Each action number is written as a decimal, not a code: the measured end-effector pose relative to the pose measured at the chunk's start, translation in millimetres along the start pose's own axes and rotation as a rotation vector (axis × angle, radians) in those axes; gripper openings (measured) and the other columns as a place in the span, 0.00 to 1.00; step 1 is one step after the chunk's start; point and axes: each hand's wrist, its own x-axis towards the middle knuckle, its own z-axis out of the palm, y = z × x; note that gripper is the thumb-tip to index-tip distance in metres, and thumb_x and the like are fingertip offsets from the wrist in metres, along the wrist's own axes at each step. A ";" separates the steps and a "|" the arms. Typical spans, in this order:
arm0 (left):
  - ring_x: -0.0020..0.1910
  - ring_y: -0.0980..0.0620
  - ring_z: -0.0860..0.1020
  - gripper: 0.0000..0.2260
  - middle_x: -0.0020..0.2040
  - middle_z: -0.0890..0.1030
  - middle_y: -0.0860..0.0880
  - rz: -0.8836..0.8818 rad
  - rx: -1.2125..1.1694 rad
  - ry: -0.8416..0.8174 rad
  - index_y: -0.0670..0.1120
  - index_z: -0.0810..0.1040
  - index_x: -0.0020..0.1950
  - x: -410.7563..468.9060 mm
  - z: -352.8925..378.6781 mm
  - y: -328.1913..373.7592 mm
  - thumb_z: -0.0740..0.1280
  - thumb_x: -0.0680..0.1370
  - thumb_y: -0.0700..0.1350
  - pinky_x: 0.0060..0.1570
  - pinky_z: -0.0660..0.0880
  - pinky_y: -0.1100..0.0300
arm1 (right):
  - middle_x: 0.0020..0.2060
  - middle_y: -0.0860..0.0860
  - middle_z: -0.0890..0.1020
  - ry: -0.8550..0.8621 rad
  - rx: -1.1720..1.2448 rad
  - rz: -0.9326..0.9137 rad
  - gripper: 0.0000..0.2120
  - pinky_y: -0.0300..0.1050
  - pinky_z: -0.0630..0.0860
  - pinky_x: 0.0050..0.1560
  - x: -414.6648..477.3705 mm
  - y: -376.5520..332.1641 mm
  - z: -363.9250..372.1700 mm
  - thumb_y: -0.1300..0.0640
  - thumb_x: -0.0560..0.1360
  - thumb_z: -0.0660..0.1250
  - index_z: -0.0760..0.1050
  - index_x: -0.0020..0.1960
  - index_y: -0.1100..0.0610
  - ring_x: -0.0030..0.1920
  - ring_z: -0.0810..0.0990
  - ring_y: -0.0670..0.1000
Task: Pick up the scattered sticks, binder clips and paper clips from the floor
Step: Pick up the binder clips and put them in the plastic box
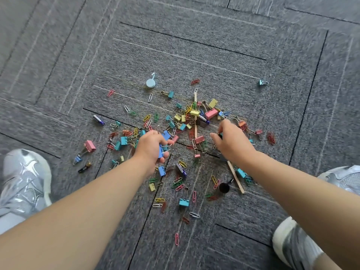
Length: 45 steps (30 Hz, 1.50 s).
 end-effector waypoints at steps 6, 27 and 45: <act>0.22 0.51 0.65 0.13 0.44 0.78 0.43 -0.047 -0.123 -0.091 0.47 0.71 0.49 -4.4 14.3 -7.9 0.53 0.74 0.31 0.19 0.61 0.67 | 0.37 0.53 0.77 -0.040 0.157 0.078 0.07 0.44 0.69 0.30 2.6 14.2 -11.8 0.56 0.78 0.62 0.69 0.51 0.60 0.31 0.72 0.50; 0.39 0.43 0.82 0.19 0.50 0.77 0.41 -0.119 -0.037 -0.234 0.41 0.75 0.49 0.0 68.5 38.6 0.75 0.67 0.51 0.27 0.80 0.56 | 0.39 0.52 0.75 -0.154 1.006 0.594 0.22 0.41 0.64 0.25 4.4 50.9 -55.7 0.42 0.66 0.75 0.74 0.52 0.55 0.27 0.73 0.48; 0.44 0.48 0.72 0.24 0.45 0.76 0.47 0.526 1.261 0.060 0.42 0.71 0.55 40.4 138.7 46.9 0.75 0.69 0.54 0.42 0.69 0.56 | 0.35 0.53 0.76 -0.186 1.076 0.590 0.05 0.41 0.64 0.29 -14.8 81.1 -69.2 0.56 0.73 0.63 0.70 0.44 0.58 0.28 0.71 0.49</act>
